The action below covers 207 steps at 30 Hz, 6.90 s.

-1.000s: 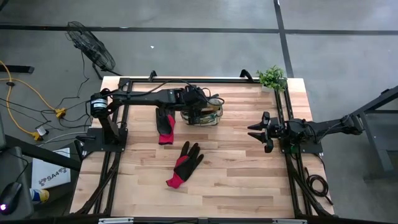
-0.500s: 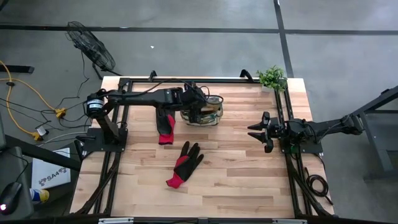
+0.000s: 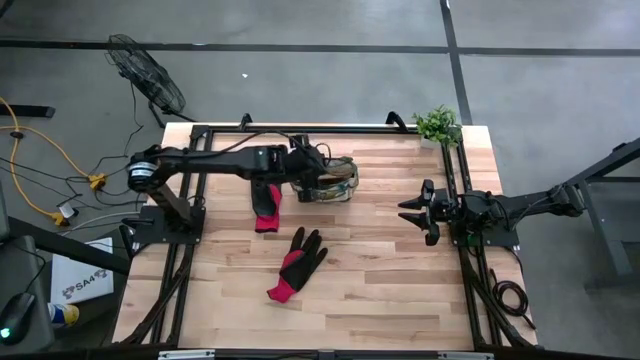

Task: Pick & Place Garden tools in Gardening bag
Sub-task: Put the top red glove into the gardening bag

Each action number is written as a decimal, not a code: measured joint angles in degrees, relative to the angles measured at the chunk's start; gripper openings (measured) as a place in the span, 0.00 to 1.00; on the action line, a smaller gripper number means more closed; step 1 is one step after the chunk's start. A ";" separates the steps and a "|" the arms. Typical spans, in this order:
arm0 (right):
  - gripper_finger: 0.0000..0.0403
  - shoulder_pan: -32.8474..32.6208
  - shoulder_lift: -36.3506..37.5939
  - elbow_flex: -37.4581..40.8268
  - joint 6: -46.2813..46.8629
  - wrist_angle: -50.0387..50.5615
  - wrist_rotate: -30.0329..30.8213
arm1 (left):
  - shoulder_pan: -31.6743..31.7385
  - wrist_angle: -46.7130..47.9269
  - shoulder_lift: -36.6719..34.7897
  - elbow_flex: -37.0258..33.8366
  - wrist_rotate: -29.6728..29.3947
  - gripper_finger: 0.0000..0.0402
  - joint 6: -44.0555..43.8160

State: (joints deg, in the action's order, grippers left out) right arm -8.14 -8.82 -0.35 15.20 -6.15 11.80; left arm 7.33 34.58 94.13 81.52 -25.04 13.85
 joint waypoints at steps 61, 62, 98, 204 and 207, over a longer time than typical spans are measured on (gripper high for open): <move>0.33 0.00 0.00 -0.01 -0.01 -0.02 -0.01 | -2.00 2.84 -17.23 -39.23 6.44 0.78 -73.72; 0.33 0.00 -0.01 -0.01 0.00 -0.02 0.00 | -1.75 2.99 -17.23 -39.23 6.53 0.78 -74.09; 0.33 0.02 -0.01 0.00 -0.01 -0.01 0.00 | -0.94 -7.00 -11.24 -39.17 6.21 0.78 -74.95; 0.33 0.00 -0.72 0.00 0.00 -0.02 0.00 | 0.01 20.69 -29.74 -26.07 11.19 0.01 -45.85; 0.33 0.02 -0.72 0.00 0.00 -0.02 0.00 | -1.28 22.79 -28.44 -21.77 4.47 0.01 -43.88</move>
State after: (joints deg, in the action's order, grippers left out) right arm -8.12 -9.54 -0.35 15.20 -6.17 11.80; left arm 6.06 57.37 65.69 59.74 -20.58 -30.03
